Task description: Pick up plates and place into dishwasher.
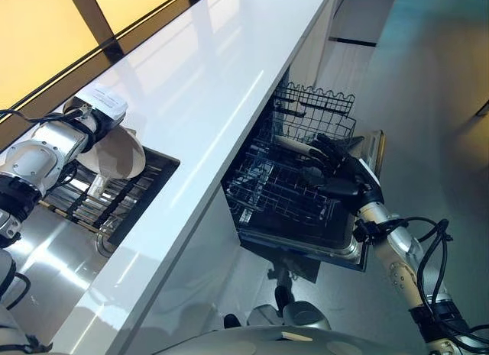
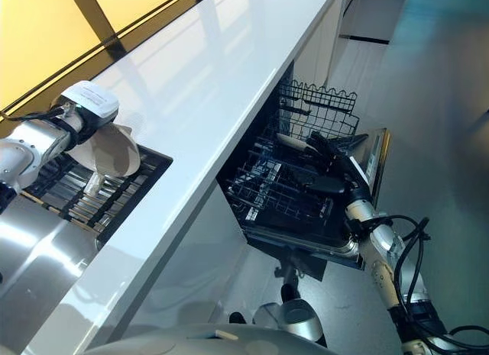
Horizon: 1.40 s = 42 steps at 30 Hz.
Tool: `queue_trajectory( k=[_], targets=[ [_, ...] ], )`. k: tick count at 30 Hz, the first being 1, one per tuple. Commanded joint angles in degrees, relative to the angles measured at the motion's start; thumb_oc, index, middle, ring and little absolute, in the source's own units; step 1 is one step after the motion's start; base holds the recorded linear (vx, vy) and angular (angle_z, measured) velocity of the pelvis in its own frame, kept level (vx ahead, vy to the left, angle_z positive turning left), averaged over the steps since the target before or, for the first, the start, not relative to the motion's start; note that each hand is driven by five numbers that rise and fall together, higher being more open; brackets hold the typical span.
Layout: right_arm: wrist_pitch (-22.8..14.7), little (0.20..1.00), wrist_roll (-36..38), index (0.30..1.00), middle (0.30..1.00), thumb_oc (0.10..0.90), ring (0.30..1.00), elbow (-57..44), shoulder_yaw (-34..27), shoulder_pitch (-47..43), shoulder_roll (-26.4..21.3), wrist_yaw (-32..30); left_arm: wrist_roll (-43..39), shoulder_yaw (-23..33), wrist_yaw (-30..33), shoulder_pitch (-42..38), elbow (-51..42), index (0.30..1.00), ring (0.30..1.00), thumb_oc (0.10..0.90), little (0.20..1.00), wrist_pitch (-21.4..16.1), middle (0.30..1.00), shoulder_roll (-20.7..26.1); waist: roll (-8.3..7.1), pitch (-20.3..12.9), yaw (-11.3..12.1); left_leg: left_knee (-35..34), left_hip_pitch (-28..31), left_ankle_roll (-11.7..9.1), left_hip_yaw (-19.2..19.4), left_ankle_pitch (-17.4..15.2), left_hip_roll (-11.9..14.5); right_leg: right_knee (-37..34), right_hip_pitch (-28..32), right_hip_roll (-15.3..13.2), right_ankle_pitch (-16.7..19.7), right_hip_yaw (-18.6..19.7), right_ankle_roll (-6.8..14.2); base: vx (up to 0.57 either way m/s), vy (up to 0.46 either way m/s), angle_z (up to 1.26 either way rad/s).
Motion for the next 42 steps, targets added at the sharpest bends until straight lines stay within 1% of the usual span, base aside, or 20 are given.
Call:
queue_trajectory(
  k=[1,2,4,5,7,8,9,11,12,13,14,17,19,20,22,26,28,32,36,42],
  targets=[
    [-12.4,0.900,-2.3,0.900,0.900,0.800,0.900,-8.5,-7.7,-8.4,-4.3,-6.1,-3.9,8.2,12.8,-5.9,-2.2,0.300,0.300,0.100,0.200,6.7,0.300,7.7,0.89,-3.4,0.7,0.4,0.3,2.4,-4.4,-5.0,-4.6,2.4,1.0,2.4,-3.7,-4.1,4.1,-0.02,-0.052,0.10],
    [-13.2,0.900,-3.6,0.900,0.900,0.800,0.900,-8.5,-8.4,-8.7,-4.7,-8.1,-5.4,9.2,14.5,-5.3,-3.1,0.300,0.300,0.100,0.200,7.1,0.300,8.0,0.75,-3.5,1.0,0.4,0.3,2.4,-4.6,-5.0,-4.5,2.4,1.1,2.4,-3.8,-4.3,4.0,-0.02,-0.047,0.11],
    [-15.7,0.900,-10.0,0.900,0.900,0.800,0.900,-9.2,-11.1,-9.8,-6.0,-14.7,-9.7,14.6,19.0,-2.0,-7.4,0.300,0.300,0.100,0.200,7.3,0.300,9.1,0.36,-3.8,2.1,0.3,0.4,2.4,-5.5,-5.0,-4.5,2.1,1.7,2.5,-4.1,-4.9,3.7,-0.03,-0.070,0.14],
    [-16.9,0.900,-13.6,0.900,0.900,0.800,0.900,-9.6,-13.1,-10.8,-7.0,-17.8,-14.5,19.8,23.7,0.8,-10.6,0.300,0.300,0.100,0.200,6.5,0.300,9.1,-0.12,-4.0,3.2,0.3,0.4,2.4,-6.2,-5.0,-4.4,2.0,2.1,2.6,-4.4,-5.5,3.3,-0.03,-0.087,0.20],
    [-17.5,0.900,-16.7,0.900,0.900,0.800,0.900,-10.5,-14.8,-12.0,-8.4,-19.6,-17.3,27.2,28.1,5.9,-14.9,0.300,0.300,0.100,0.200,5.7,0.300,8.9,-0.56,-4.2,4.4,0.3,0.4,2.3,-7.0,-5.0,-4.4,2.0,2.5,2.6,-4.8,-6.3,3.0,-0.03,-0.079,0.22],
    [-17.6,0.900,-17.7,0.900,0.900,0.800,0.900,-10.9,-15.2,-12.6,-8.9,-20.0,-18.0,31.0,29.9,8.6,-16.6,0.300,0.300,0.100,0.200,4.8,0.300,8.3,-0.80,-4.4,5.0,0.3,0.4,2.2,-7.4,-4.9,-4.3,1.9,2.7,2.6,-4.9,-6.7,2.8,-0.04,-0.081,0.25],
    [-18.0,0.900,-19.0,0.900,0.900,0.800,0.900,-11.5,-15.3,-13.8,-9.8,-20.4,-19.2,36.1,33.6,12.8,-19.0,0.300,0.300,0.100,0.200,3.9,0.300,7.4,-1.04,-4.6,5.6,0.3,0.4,2.1,-8.0,-4.8,-4.3,1.9,3.0,2.6,-5.2,-7.3,2.6,-0.04,-0.079,0.25],
    [-17.3,0.900,-20.1,0.900,0.900,0.800,0.900,-12.2,-15.3,-15.4,-10.8,-20.1,-19.2,42.2,37.2,17.8,-21.7,0.300,0.300,0.100,0.200,2.5,0.300,5.7,-1.51,-4.9,6.6,0.2,0.3,1.9,-8.7,-4.7,-4.2,1.8,3.4,2.6,-5.5,-8.1,2.3,-0.04,-0.074,0.25],
    [-17.2,0.900,-20.0,0.900,0.900,0.800,0.900,-12.4,-15.2,-16.0,-11.1,-19.7,-20.1,43.6,39.0,19.0,-22.3,0.300,0.300,0.100,0.200,1.9,0.300,5.3,-1.72,-5.0,7.0,0.2,0.3,1.8,-8.9,-4.6,-4.2,1.9,3.6,2.6,-5.6,-8.4,2.2,-0.04,-0.069,0.23],
    [-16.4,0.900,-19.7,0.900,0.900,0.800,0.900,-12.8,-14.4,-17.3,-11.6,-19.1,-20.8,46.8,40.3,21.9,-23.9,0.300,0.300,0.100,0.200,1.1,0.300,4.0,-1.91,-5.2,7.3,0.2,0.3,1.7,-9.4,-4.6,-4.1,1.8,3.8,2.6,-5.8,-8.9,2.0,-0.04,-0.062,0.18],
    [-16.3,0.900,-19.4,0.900,0.900,0.800,0.900,-13.2,-14.0,-17.9,-11.8,-18.5,-21.6,47.8,41.1,22.6,-24.6,0.300,0.300,0.100,0.200,1.1,0.300,3.5,-2.08,-5.3,7.6,0.2,0.3,1.6,-9.6,-4.6,-4.1,1.8,4.0,2.6,-5.8,-9.2,1.9,-0.04,-0.065,0.17],
    [-15.6,0.900,-20.8,0.900,0.900,0.800,0.900,-14.6,-11.1,-20.7,-11.6,-16.6,-22.8,51.0,42.9,25.8,-27.1,0.300,0.300,0.100,0.200,-0.9,0.300,0.0,-2.55,-5.6,8.3,0.1,0.2,1.2,-10.5,-4.3,-3.8,1.7,4.6,2.5,-6.3,-10.5,1.6,-0.05,-0.061,0.32],
    [-14.5,0.900,-21.4,0.900,0.900,0.800,0.900,-15.1,-8.9,-22.8,-11.6,-15.6,-23.4,50.9,43.4,26.0,-28.0,0.300,0.300,0.100,0.200,-2.2,0.300,-1.6,-2.92,-5.8,8.8,0.1,0.1,1.1,-10.8,-4.2,-3.8,1.6,4.8,2.4,-6.4,-11.1,1.4,-0.05,-0.068,0.29],
    [-13.4,0.900,-22.3,0.900,0.900,0.800,0.900,-15.1,-7.2,-24.6,-11.3,-14.5,-23.8,50.6,43.6,26.0,-28.6,0.300,0.300,0.100,0.200,-3.8,0.300,-3.1,-3.19,-6.0,9.3,0.2,0.1,0.9,-11.3,-4.1,-3.7,1.6,5.1,2.4,-6.6,-11.7,1.3,-0.04,-0.060,0.26],
    [-12.2,0.900,-22.6,0.900,0.900,0.800,0.900,-15.1,-5.1,-26.6,-11.0,-13.0,-24.7,49.8,43.0,25.5,-29.5,0.300,0.300,0.100,0.200,-5.7,0.300,-4.9,-3.48,-6.1,9.7,0.1,0.0,0.6,-11.6,-4.0,-3.6,1.4,5.4,2.3,-6.7,-12.4,1.2,-0.04,-0.056,0.36],
    [-11.2,0.900,-22.7,0.900,0.900,0.800,0.900,-15.1,-2.8,-28.4,-10.1,-11.7,-27.3,48.3,41.8,25.2,-30.8,0.300,0.300,0.100,0.200,-8.5,0.300,-8.0,-3.83,-6.2,10.2,0.1,-0.2,0.3,-12.1,-3.7,-3.4,1.1,5.8,2.3,-6.6,-13.2,1.1,-0.03,-0.040,0.28],
    [-10.4,0.900,-21.5,0.900,0.900,0.800,0.900,-14.9,-1.5,-29.4,-8.8,-10.1,-27.6,47.4,41.1,25.4,-32.2,0.300,0.300,0.100,0.200,-10.4,0.300,-10.6,-4.07,-6.2,10.6,0.1,-0.3,0.1,-12.3,-3.7,-3.3,0.8,6.0,2.3,-6.5,-13.6,1.1,-0.03,-0.035,0.17],
    [-8.7,0.900,-20.8,0.900,0.900,0.800,0.900,-14.6,0.9,-30.7,-6.2,-7.6,-28.3,46.3,40.1,25.5,-33.5,0.300,0.300,0.100,0.200,-13.3,0.300,-13.9,-4.25,-6.2,11.0,0.1,-0.4,-0.1,-12.5,-3.4,-3.2,0.5,6.3,2.3,-6.5,-14.0,0.9,-0.02,-0.024,0.17],
    [-7.3,0.900,-20.9,0.900,0.900,0.800,0.900,-14.2,3.4,-31.9,-4.3,-6.3,-29.2,44.5,39.0,24.6,-34.3,0.300,0.300,0.100,0.200,-14.7,0.300,-16.0,-4.29,-6.1,11.2,0.1,-0.6,-0.3,-12.6,-3.1,-3.1,0.5,6.4,2.3,-6.5,-14.4,0.8,-0.01,-0.007,0.03],
    [-6.4,0.900,-19.9,0.900,0.900,0.800,0.900,-13.0,5.9,-32.8,-1.9,-4.7,-29.2,41.8,38.0,23.5,-33.9,0.300,0.300,0.100,0.200,-15.4,0.300,-17.9,-4.24,-6.0,11.3,0.1,-0.5,-0.3,-12.7,-3.1,-3.0,0.5,6.6,2.3,-6.6,-14.5,0.6,0.00,0.000,0.00]
  ],
)
